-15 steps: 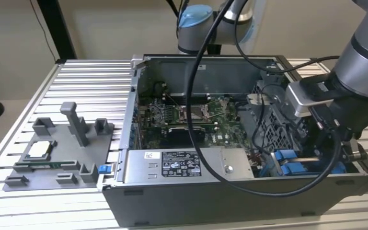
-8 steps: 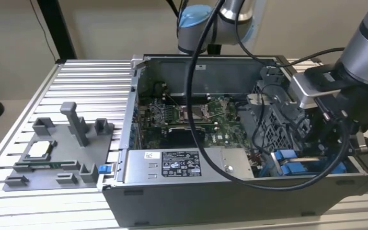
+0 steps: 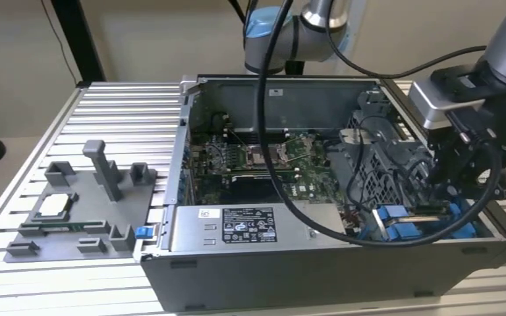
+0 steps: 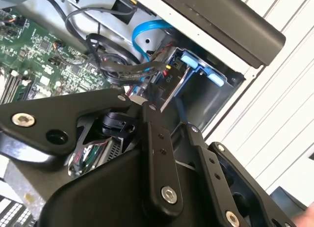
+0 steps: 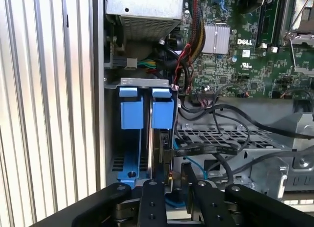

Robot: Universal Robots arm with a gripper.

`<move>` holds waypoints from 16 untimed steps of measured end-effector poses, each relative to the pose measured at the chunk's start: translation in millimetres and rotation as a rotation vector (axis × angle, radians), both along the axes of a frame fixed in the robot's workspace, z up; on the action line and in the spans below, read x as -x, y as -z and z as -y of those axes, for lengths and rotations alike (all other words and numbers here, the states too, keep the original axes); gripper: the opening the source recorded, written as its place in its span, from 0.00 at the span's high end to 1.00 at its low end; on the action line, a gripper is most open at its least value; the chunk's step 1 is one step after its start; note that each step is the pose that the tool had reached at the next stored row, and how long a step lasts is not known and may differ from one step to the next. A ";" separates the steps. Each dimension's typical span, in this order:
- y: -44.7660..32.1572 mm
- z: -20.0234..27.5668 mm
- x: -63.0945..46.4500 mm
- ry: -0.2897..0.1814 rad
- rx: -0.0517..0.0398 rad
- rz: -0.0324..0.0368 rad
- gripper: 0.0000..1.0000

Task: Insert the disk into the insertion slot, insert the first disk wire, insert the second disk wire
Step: 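Insert the second disk wire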

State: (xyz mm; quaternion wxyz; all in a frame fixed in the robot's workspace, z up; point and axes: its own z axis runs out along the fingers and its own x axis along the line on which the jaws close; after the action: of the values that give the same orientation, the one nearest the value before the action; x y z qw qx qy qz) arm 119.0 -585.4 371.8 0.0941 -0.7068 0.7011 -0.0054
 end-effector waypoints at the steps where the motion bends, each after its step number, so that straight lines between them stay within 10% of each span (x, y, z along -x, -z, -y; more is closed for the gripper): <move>1: -3.1 0.0 0.0 0.000 0.0001 0.0000 0.00; 13: -28.6 0.0 -0.1 0.000 -0.0001 -0.0009 0.00; 16: -28.7 0.0 -2.0 0.000 0.0012 -0.0498 0.00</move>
State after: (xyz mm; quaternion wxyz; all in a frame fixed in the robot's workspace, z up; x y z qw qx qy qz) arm 121.1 -585.4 400.5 0.0762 -0.7068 0.7032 0.0118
